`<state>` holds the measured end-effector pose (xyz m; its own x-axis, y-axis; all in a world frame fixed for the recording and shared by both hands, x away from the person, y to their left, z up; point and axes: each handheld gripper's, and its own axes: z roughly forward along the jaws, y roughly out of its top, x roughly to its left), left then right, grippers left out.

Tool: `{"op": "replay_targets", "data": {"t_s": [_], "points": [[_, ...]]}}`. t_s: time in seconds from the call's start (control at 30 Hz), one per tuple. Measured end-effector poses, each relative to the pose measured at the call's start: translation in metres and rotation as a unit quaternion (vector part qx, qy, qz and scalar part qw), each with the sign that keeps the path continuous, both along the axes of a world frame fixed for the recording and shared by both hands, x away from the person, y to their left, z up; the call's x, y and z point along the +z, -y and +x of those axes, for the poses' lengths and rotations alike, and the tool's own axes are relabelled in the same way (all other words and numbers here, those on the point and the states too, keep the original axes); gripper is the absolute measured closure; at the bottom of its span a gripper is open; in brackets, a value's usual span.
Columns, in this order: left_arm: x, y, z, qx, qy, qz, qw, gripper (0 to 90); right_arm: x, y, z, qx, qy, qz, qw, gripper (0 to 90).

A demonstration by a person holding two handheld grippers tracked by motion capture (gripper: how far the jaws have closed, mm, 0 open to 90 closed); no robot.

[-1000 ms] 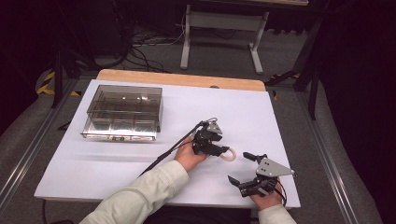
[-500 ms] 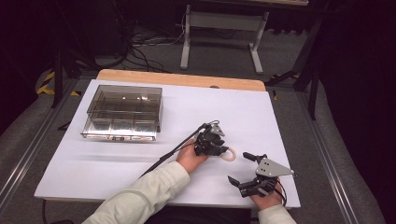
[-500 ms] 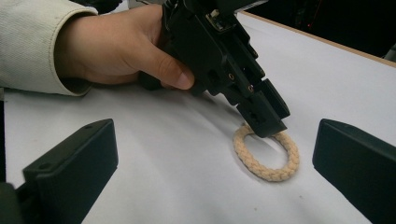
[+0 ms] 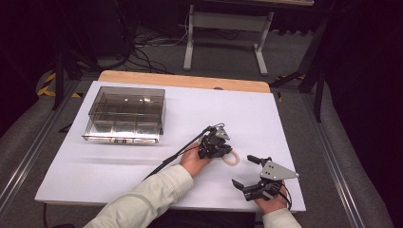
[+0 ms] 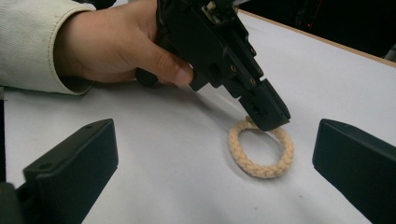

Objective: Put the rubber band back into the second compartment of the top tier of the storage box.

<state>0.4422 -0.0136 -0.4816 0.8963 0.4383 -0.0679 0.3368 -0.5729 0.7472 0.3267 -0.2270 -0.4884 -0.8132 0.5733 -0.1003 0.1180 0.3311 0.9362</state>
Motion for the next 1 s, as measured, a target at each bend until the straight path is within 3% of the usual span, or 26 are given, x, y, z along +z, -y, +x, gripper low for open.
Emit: {"op": "replay_targets", "data": {"t_s": [0.4, 1.0], "points": [[0.028, -0.015, -0.021, -0.005, 0.036, -0.004, 0.9993, 84.8, 0.0, 0.0, 0.0, -0.002, 0.0, 0.002, 1.0, 0.8], [0.049, -0.038, -0.039, -0.008, 0.036, -0.04, 0.9985, 84.8, 0.0, 0.0, 0.0, -0.003, -0.001, 0.001, 1.0, 0.8]]}}
